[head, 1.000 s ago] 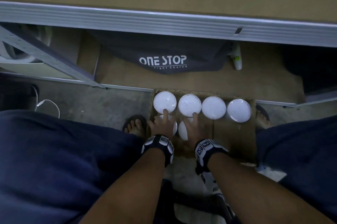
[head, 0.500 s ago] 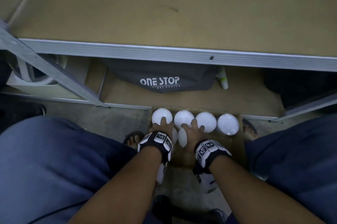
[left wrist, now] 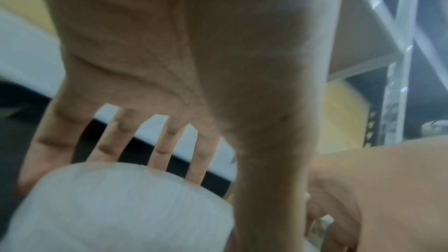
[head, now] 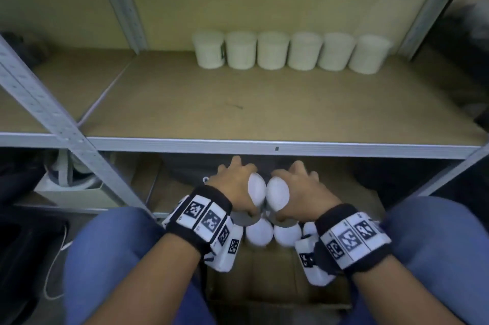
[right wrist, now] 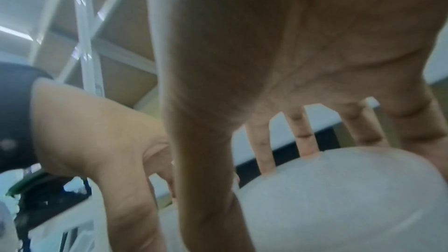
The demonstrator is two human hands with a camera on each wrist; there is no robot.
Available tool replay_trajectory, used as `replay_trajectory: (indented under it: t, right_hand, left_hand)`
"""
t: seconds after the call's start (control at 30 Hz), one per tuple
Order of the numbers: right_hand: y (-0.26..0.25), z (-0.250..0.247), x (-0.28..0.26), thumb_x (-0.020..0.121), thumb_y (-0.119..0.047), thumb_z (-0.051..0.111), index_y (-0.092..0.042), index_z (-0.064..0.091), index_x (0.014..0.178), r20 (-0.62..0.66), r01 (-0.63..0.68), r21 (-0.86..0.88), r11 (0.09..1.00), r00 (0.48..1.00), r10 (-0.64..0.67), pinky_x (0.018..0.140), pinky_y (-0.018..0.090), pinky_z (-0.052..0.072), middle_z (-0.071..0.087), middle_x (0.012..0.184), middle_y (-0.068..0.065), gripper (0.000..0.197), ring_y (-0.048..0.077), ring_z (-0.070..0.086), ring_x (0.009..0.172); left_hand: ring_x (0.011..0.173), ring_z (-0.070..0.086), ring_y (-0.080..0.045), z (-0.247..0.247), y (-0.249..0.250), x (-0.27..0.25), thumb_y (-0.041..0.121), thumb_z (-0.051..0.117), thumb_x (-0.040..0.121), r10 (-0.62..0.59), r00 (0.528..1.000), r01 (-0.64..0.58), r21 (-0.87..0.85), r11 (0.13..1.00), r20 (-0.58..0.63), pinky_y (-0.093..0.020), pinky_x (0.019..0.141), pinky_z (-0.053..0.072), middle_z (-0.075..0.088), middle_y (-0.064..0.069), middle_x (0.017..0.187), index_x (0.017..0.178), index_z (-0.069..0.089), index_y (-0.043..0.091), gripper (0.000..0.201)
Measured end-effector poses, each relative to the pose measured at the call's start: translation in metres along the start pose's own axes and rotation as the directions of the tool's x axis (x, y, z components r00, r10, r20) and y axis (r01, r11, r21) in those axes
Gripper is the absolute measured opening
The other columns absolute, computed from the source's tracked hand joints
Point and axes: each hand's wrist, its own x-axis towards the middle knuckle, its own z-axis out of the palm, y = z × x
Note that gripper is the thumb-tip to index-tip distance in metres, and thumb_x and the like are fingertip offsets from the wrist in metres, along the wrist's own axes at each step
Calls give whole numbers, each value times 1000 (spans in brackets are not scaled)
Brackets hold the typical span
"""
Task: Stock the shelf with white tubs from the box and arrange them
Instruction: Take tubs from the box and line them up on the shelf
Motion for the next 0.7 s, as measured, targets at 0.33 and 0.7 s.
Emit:
replay_trajectory:
  t: [0.33, 0.7]
  right_hand:
    - [-8, -105, -57, 63, -39, 75, -33, 53, 127, -368, 167, 56, 984, 920, -135, 100, 29, 37, 48, 125, -6, 69, 20, 50, 113]
    - [6, -139, -16, 67, -38, 74, -25, 65, 119, -530, 168, 149, 974, 846, -65, 109, 38, 37, 57, 131, -3, 54, 19, 52, 121]
  left_hand:
    - [112, 49, -24, -107, 32, -47, 45, 78, 53, 133, 935, -149, -23, 989, -328, -40, 90, 51, 46, 1, 121, 126, 50, 36, 79]
    - [118, 51, -19, -139, 50, 4, 37, 79, 61, 77, 890, -165, -160, 973, -450, -27, 85, 44, 52, 1, 132, 131, 53, 25, 76]
